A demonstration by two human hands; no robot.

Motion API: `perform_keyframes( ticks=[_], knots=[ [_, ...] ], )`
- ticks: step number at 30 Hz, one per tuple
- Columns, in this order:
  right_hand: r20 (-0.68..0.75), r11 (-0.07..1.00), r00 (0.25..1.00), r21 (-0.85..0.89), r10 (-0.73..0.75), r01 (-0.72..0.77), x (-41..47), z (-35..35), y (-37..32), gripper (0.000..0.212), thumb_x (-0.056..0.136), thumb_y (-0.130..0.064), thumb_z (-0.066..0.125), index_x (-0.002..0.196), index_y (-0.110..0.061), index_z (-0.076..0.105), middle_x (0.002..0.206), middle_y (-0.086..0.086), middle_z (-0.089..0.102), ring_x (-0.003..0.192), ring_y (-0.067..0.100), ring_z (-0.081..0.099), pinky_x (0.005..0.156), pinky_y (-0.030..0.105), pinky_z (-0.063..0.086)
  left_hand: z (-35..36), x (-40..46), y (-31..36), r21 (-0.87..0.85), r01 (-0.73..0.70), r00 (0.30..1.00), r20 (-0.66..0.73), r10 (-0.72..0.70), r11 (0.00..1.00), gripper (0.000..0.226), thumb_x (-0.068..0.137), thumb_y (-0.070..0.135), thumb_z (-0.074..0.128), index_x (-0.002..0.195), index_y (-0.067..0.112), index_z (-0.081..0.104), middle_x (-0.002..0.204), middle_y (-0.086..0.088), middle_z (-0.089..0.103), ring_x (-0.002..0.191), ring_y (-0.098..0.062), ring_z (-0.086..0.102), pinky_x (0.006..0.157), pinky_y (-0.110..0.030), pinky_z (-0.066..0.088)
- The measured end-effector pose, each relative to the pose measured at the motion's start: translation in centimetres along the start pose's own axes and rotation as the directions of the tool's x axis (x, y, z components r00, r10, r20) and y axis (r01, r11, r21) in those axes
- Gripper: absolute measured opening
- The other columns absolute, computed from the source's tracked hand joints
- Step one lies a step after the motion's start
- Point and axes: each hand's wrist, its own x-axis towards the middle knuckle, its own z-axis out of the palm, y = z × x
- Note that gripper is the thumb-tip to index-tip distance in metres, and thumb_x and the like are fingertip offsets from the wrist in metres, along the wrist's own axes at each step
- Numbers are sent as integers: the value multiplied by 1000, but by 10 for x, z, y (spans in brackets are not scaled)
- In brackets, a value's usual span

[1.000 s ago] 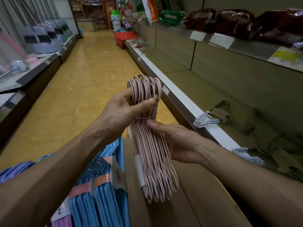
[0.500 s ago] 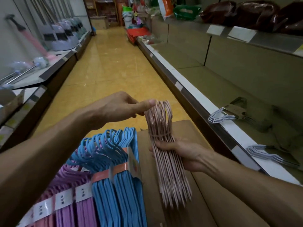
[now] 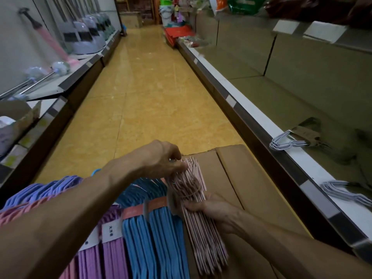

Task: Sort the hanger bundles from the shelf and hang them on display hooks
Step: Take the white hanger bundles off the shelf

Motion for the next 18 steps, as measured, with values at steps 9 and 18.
perform_keyframes(
  ticks=[9, 18],
  knots=[
    [4, 998, 1000, -55, 4, -4, 20, 5, 18, 31, 83, -15, 78, 112, -11, 70, 105, 8, 76, 101, 26, 72, 94, 43, 56, 11, 4, -4, 244, 26, 996, 76, -46, 969, 48, 95, 59, 47, 126, 24, 62, 125, -3, 65, 107, -23, 62, 91, -40, 52],
    [-90, 887, 984, -452, -154, 98, 1, -10, 5, 33, 82, -31, 79, 104, -7, 73, 104, 10, 75, 98, 24, 71, 91, 46, 56, -10, 18, -3, 3, -7, 1000, -26, 7, 1000, 31, 94, 51, 55, 106, 28, 72, 108, 8, 72, 94, -7, 65, 85, -28, 52]
  ],
)
